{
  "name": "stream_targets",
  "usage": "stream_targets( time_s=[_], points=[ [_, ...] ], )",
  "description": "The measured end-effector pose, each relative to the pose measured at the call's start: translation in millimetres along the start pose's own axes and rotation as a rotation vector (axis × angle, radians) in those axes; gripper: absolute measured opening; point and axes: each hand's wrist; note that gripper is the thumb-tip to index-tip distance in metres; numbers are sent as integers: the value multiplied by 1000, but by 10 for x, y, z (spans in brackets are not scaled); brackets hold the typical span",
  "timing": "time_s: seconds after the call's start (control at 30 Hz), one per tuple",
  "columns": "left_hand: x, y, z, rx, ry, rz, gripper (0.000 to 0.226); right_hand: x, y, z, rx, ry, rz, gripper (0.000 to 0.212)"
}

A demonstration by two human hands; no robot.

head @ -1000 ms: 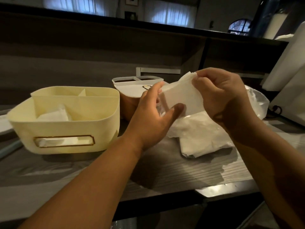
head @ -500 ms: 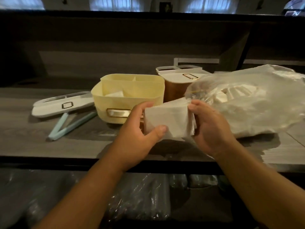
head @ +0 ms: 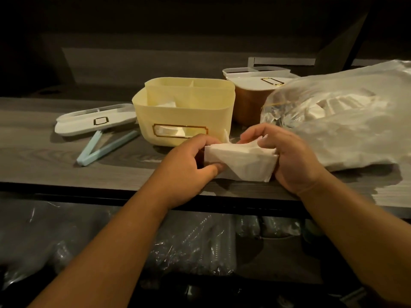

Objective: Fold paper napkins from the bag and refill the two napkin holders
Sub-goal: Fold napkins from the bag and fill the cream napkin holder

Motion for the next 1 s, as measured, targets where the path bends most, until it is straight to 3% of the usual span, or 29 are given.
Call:
stream_targets(
  time_s=[0.13, 0.27, 0.5, 0.7, 0.87, 1.0],
  points=[
    [14, -25, 13, -45, -38, -97, 25, -19, -17, 5, -27, -54, 19, 20],
    [33, -61, 29, -49, -151, -153, 29, -23, -29, -6, -40, -45, 27, 14],
    [28, -70, 4, -60, -93, -16, 49, -21, -53, 4, 2, -27, 4, 22],
    [0, -65, 27, -86, -98, -64, 39, -45, -145, 26, 40, 0, -41, 26],
    [-9, -44, 88, -90, -74, -105, 39, -200, -280, 35, 12, -364, -62, 53],
    [-4, -58, 62, -74, -98, -144, 55, -334, -270, 81, 136, -533, -154, 45]
  ],
)
Point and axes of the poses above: each hand's wrist, its own y-axis towards the middle knuckle, its own x-axis out of the back of the hand, z = x × y, and after that the axes turned 8 degrees about -x, right-handed
